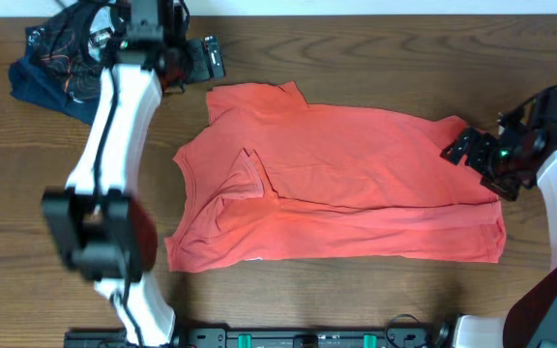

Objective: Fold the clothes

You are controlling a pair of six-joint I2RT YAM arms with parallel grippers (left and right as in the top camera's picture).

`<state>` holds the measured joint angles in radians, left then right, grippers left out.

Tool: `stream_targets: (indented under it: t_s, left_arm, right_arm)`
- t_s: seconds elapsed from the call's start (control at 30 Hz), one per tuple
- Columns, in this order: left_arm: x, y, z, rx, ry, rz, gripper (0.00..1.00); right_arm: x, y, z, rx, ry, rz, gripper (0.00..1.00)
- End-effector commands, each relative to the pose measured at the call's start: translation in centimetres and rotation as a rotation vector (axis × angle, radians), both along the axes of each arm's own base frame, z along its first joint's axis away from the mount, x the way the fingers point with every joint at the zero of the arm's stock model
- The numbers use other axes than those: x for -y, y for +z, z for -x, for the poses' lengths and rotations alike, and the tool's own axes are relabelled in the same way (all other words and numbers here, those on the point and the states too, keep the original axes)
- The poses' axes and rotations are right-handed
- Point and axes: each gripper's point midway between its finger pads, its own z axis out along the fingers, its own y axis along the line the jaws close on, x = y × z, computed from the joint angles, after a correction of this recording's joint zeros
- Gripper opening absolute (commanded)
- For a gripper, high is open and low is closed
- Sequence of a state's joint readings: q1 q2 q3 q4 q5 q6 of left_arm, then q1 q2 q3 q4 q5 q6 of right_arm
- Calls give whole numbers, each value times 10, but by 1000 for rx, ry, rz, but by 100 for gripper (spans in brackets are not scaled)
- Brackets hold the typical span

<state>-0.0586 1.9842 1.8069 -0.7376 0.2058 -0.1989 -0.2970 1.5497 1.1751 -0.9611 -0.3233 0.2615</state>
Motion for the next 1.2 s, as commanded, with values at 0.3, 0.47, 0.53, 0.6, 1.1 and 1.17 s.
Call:
stream_targets:
  t_s: [0.3, 0.47, 0.53, 0.6, 1.1, 1.17]
  left_arm:
    - [5, -99, -26, -149, -100, 112, 98]
    - [16, -117, -22, -180, -162, 158, 98]
    - [17, -122, -21, -191, -163, 157, 98]
    - [17, -127, -21, -196, -166, 156, 98]
    - [22, -150, -33, -163, -213, 154, 99]
    - [23, -151, -32, -165, -216, 154, 99]
  right_arm:
    - [-10, 1, -1, -6, 56, 15, 99]
    - [-10, 1, 0, -11, 56, 15, 99]
    - [-10, 0, 0, -11, 56, 14, 99]
    - [-10, 1, 0, -10, 56, 15, 99]
    - [-11, 0, 1, -15, 56, 13, 99]
    - [-11, 0, 1, -15, 56, 13, 99]
